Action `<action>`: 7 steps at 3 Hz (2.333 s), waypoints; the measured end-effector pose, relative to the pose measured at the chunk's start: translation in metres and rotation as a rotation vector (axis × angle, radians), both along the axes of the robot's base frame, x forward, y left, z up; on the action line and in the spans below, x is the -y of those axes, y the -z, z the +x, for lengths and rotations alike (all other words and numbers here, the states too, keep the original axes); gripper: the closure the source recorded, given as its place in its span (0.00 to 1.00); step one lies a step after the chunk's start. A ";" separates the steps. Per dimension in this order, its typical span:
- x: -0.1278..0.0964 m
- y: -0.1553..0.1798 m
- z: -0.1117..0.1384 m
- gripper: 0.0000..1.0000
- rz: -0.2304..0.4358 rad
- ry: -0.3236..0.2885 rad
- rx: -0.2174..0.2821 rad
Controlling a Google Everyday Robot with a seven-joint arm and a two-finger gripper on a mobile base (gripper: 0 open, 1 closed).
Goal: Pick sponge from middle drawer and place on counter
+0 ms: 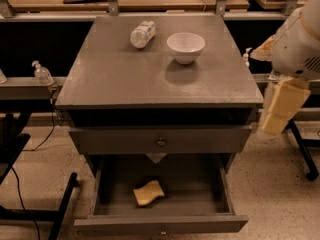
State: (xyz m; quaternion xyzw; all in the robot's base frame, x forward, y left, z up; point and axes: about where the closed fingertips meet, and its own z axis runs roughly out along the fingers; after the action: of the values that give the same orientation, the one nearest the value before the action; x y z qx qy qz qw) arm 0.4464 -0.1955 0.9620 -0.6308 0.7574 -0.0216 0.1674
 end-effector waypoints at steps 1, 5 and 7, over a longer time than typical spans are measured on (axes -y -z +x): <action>-0.061 0.027 -0.006 0.00 0.024 -0.208 0.058; -0.148 0.176 -0.010 0.00 0.023 -0.461 -0.058; -0.196 0.263 -0.023 0.00 0.037 -0.587 -0.067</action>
Offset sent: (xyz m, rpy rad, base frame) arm -0.0056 0.0579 -0.0249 0.0238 -0.0554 0.1973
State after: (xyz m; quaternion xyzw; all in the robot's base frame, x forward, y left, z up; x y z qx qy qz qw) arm 0.4236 0.0003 0.6988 -0.8200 0.5479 0.0625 0.1531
